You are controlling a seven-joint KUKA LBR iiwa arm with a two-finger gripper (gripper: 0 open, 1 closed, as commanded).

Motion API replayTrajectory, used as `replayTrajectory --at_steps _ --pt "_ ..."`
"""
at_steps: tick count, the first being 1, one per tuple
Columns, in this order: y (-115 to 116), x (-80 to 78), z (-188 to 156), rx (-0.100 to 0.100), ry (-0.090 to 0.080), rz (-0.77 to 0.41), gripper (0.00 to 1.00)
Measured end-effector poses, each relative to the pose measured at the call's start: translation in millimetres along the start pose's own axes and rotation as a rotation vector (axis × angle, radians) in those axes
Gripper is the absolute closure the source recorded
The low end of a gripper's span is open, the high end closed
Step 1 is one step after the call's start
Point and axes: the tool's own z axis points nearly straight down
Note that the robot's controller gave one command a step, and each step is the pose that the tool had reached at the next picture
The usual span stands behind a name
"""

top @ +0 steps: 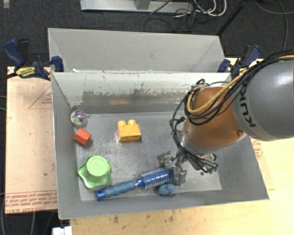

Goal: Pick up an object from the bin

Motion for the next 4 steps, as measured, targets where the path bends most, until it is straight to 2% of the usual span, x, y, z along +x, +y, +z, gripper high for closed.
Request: replayTrajectory --at_steps 1,2,3,4 --pt "13 7.4 -139 0.005 -0.01 0.025 1.0" --pt "11 -7.1 -53 -0.003 0.006 -0.026 1.0" --pt "35 3.5 -139 0.004 -0.008 -0.048 1.0" --pt "30 -11.7 -72 -0.002 0.005 -0.005 1.0"
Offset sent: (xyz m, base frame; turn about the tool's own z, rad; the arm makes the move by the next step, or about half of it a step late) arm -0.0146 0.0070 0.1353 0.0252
